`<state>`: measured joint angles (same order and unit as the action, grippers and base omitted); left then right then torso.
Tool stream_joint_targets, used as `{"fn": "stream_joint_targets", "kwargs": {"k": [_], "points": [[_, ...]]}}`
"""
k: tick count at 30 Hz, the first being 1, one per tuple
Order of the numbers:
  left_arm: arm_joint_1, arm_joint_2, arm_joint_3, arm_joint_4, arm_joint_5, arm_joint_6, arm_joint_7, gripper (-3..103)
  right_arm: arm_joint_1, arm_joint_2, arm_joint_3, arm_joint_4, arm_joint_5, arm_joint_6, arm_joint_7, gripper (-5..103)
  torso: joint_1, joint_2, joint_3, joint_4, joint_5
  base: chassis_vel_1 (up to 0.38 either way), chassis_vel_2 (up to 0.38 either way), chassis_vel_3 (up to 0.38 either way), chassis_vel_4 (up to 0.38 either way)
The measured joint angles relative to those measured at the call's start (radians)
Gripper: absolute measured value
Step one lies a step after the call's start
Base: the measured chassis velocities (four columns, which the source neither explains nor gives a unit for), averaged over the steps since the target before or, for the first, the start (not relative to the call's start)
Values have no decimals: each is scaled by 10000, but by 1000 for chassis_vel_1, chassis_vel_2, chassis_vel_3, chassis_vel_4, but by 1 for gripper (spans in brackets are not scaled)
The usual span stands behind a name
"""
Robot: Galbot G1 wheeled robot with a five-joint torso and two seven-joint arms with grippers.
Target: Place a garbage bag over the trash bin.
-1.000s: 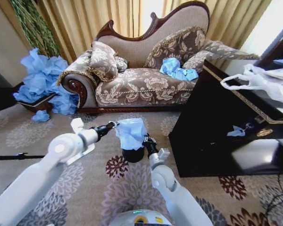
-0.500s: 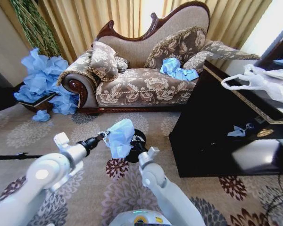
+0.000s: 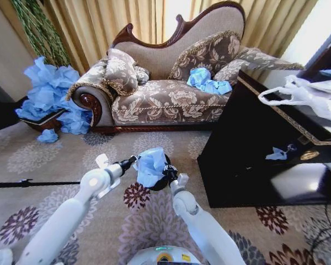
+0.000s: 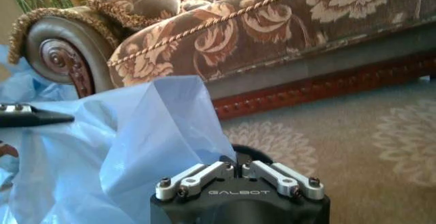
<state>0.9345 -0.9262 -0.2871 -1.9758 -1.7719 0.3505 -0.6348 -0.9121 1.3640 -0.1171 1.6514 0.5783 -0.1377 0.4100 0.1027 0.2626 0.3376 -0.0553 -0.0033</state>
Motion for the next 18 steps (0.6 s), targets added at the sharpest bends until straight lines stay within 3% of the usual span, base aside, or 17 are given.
{"fn": "stream_joint_targets", "kwargs": {"k": [8, 13, 18], "points": [[-184, -383, 209, 1320, 493, 17, 295, 0, 484, 31, 182, -611, -439, 24, -11, 0, 1, 0, 0, 4, -1, 0, 0, 0, 0], [848, -329, -83, 1174, 787, 37, 749, 0, -605, -705, 462, 291, -331, -61, -169, 0, 0, 0, -2, -2, -2, 0, 0, 0, 0], [1991, -128, -315, 915, 1355, 50, 1156, 0, -1369, -896, 439, 725, -183, 36, -529, 0, -3, 0, -3, 2, -1, 0, 0, 0, 0]]}}
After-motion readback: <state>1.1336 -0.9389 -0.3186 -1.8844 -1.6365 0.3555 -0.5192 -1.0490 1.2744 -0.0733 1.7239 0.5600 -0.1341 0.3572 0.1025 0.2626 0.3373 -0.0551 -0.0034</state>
